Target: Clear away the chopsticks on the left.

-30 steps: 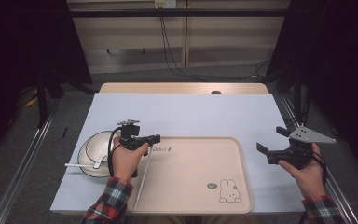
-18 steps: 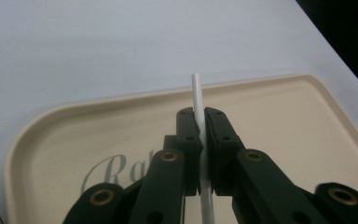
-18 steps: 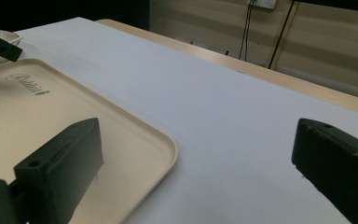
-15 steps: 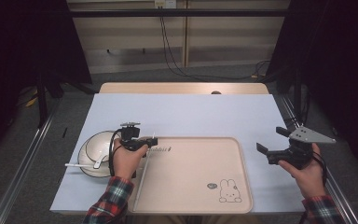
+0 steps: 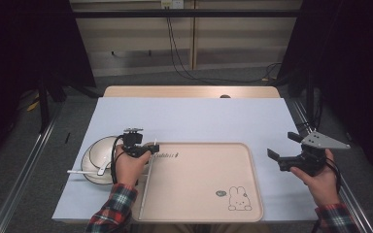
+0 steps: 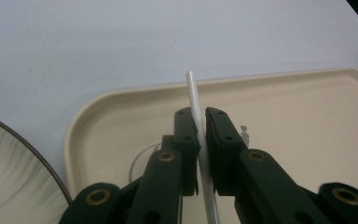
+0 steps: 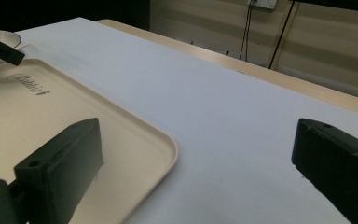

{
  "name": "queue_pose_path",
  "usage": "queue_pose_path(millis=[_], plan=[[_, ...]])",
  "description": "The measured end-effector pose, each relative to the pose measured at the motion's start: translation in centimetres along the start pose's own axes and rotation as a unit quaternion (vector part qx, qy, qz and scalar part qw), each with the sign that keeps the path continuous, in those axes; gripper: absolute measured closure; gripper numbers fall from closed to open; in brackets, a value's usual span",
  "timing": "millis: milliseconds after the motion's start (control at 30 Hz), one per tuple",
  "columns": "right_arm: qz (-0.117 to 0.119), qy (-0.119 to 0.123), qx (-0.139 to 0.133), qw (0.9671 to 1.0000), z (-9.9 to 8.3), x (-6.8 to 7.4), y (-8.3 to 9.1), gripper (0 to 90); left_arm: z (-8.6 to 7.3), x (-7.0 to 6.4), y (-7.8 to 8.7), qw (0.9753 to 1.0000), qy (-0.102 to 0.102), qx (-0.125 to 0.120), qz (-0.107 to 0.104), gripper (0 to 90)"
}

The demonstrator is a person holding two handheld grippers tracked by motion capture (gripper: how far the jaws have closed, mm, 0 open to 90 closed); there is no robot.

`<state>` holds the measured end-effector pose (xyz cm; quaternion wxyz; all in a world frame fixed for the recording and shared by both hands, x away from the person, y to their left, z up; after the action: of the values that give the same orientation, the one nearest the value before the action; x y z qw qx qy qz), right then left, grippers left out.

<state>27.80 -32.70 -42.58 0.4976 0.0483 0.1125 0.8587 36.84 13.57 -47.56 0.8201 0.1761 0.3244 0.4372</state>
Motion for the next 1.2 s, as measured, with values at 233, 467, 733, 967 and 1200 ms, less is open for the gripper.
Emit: queue_pose_path(millis=[233, 467, 733, 967, 1200], plan=[[-0.001, 0.000, -0.001, 1.0000, 0.0, 0.0, 0.1, 1.4, 0.0, 0.1, 0.1, 0.9999, -0.008, 0.001, 0.010, 82.3], [0.002, 0.000, -0.001, 1.0000, 0.0, 0.0, 0.1, 1.4, 0.2, 0.2, 0.5, 0.9997, -0.017, 0.001, 0.018, 80.1], [0.001, 0.000, 0.000, 1.0000, 0.0, 0.0, 0.0, 1.4, 0.8, -0.1, 1.2, 0.9995, -0.029, -0.013, -0.003, 69.2], [0.002, 0.001, 0.000, 1.0000, 0.0, 0.1, 0.0, 1.5, 1.4, -0.8, 1.9, 0.9982, -0.050, -0.018, -0.028, 54.6], [0.007, 0.004, 0.000, 1.0000, 0.0, 0.0, -0.1, 1.4, 2.1, -1.2, 2.4, 0.9947, -0.086, -0.026, -0.050, 39.4]])
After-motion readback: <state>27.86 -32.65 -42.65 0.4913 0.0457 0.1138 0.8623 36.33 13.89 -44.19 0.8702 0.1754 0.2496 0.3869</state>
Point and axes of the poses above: each handheld gripper's, and its own axes: y roughly backward along the jaws, z roughly out of its top, x roughly to its left, the point moved 3 cm from there along -y, roughly forward along the jaws, and after that the axes turned 8 degrees about -x, right-handed, at the moved point
